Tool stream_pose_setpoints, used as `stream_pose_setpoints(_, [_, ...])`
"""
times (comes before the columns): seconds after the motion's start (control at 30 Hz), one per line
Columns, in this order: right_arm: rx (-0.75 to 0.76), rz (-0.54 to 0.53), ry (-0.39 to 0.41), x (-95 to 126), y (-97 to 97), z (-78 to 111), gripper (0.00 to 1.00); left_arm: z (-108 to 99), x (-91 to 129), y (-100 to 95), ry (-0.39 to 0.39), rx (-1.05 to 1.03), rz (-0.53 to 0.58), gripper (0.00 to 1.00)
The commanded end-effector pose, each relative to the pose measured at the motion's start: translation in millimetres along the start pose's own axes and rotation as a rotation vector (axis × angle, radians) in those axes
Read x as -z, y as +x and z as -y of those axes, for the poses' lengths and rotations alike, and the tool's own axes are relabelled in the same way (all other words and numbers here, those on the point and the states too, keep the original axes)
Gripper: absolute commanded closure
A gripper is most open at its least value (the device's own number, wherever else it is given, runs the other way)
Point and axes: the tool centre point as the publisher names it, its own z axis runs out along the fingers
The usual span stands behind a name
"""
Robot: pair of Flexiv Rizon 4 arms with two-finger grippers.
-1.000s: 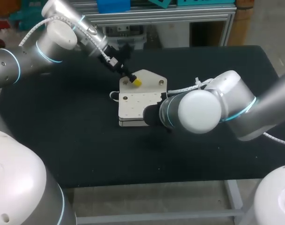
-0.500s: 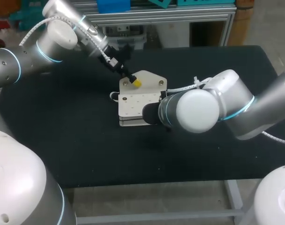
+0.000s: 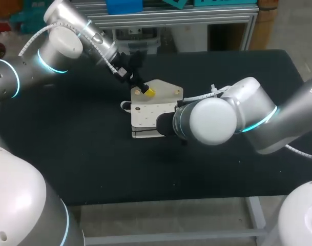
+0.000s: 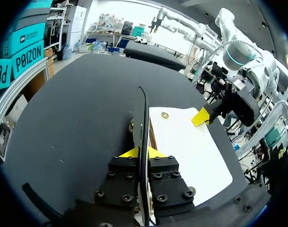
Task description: Pick up the bag, open it, inspect its contents, close it, and place it on the opposite side
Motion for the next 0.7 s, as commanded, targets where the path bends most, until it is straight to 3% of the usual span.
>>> stream_pose_setpoints(0.03, [-0.006, 0.003, 0.015, -3, 0.0, -2.4, 1.0, -8, -10, 28.6, 0.016, -0.062, 0.124, 1.0])
stream_pose_setpoints(0.3, [-0.006, 0.003, 0.015, -3, 0.0, -2.4, 1.0, -10, -22, 57.6, -0.007, -0.216, 0.312, 1.0])
stream_pose_setpoints(0.7, [-0.006, 0.003, 0.015, -3, 0.0, -2.4, 1.0, -31, -41, 70.0, -0.023, -0.321, 0.268, 1.0])
